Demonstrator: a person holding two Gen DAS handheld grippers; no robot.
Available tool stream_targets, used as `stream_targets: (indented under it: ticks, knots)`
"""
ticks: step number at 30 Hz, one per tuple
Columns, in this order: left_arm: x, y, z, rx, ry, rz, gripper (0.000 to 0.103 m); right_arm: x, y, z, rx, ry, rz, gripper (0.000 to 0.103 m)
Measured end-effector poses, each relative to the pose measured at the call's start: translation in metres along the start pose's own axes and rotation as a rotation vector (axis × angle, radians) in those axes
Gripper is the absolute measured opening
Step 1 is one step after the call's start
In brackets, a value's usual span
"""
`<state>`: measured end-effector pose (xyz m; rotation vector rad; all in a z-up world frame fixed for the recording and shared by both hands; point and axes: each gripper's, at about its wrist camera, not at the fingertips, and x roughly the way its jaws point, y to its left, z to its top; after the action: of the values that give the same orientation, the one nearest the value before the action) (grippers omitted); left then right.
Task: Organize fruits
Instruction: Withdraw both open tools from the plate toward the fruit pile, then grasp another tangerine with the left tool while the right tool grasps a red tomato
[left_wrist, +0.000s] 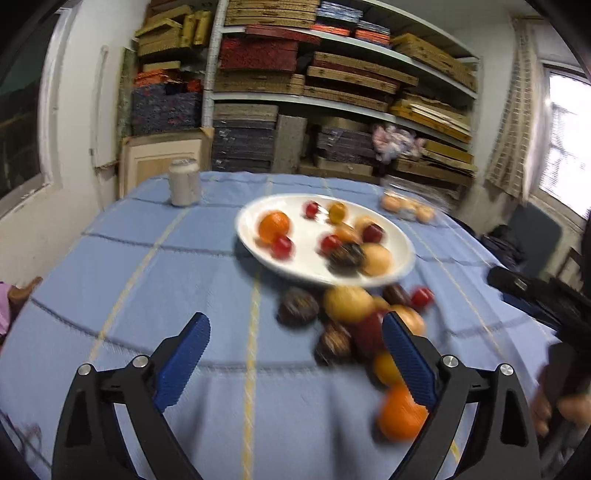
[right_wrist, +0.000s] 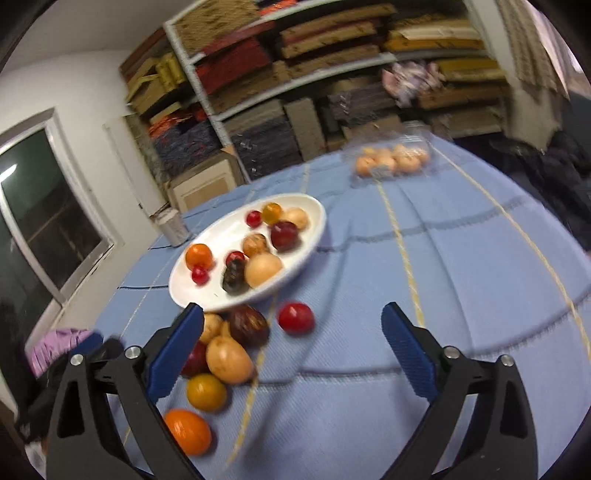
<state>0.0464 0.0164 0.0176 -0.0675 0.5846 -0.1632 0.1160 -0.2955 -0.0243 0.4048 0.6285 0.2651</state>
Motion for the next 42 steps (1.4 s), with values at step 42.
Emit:
stream_targets:
  ticks: [42]
  knots:
    - [0.042,-0.028,-0.04,0.026,0.352,-0.163,0.1,0.02,0.024,-0.023,-0.098,0.173,0.078,0.096]
